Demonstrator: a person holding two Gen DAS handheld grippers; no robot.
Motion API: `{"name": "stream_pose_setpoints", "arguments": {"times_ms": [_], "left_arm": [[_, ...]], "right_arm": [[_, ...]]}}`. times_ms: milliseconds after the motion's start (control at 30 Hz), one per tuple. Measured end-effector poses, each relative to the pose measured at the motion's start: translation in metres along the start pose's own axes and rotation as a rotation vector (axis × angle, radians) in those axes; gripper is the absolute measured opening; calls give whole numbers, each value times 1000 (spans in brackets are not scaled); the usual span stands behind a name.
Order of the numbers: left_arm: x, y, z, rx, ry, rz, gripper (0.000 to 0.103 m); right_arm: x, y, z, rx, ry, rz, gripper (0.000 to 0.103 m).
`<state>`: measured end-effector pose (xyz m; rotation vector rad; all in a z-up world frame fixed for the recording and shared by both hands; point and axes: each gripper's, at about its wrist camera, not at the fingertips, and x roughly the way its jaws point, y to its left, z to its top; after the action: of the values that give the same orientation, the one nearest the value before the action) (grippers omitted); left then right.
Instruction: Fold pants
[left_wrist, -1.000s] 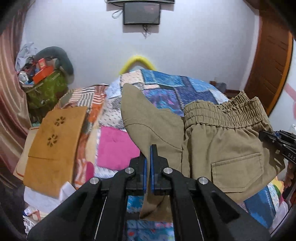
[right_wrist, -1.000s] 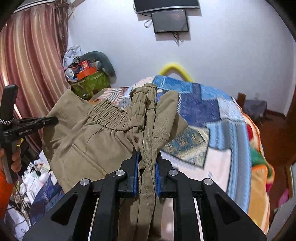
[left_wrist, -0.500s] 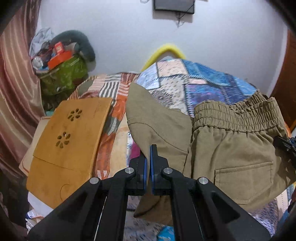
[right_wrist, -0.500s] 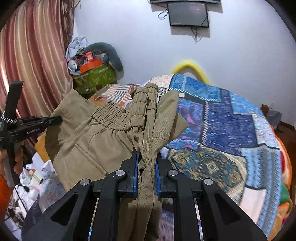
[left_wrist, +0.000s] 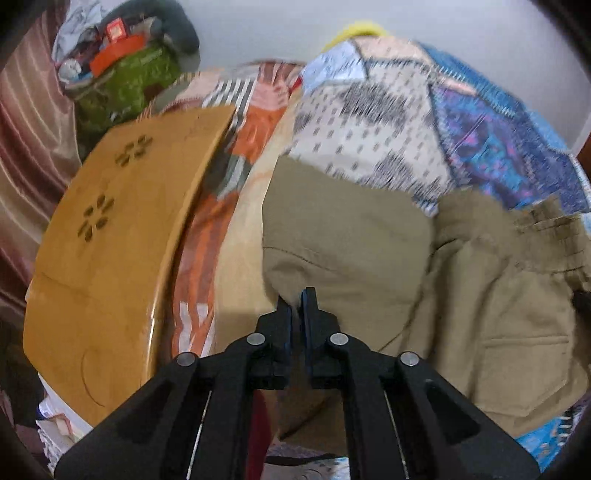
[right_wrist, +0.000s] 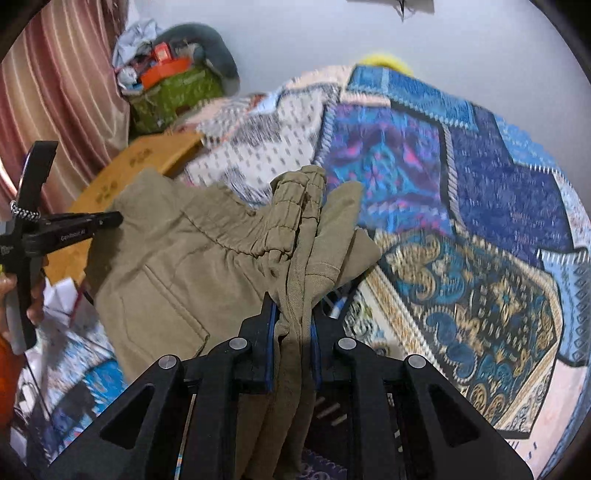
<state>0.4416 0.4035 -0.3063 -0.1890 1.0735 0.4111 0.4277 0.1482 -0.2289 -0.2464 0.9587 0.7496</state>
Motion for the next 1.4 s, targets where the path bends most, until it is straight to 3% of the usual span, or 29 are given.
{"name": "stream_pose_setpoints", "arguments": {"times_ms": [100, 167, 300, 500, 667, 867, 1133, 1400], "left_arm": [[9, 9, -6, -31, 32, -6, 11], [5, 13, -9, -43, 30, -18, 12], [-9, 10, -15, -9, 42, 23, 12], [-66, 6, -20, 1, -11, -5, 12], [-149, -10, -30, 49, -118, -11, 12], [-261, -31, -55, 79, -277, -74, 13], [-391, -56, -121, 115, -506, -134, 13], [-472, -67, -193, 115, -696, -140, 15]], "right_arm": [[0, -6, -7, 8, 14, 2, 21], [0, -10, -8, 22, 35, -7, 35], [-10, -12, -7, 14, 47, -39, 40], [-46, -5, -2, -5, 5, -72, 40], [-104, 11, 1, -21, -80, -68, 40], [-189, 34, -5, -34, -212, -40, 40], [-293, 71, -34, -86, -398, -6, 40], [-369, 106, -86, -127, -608, 28, 40]]}}
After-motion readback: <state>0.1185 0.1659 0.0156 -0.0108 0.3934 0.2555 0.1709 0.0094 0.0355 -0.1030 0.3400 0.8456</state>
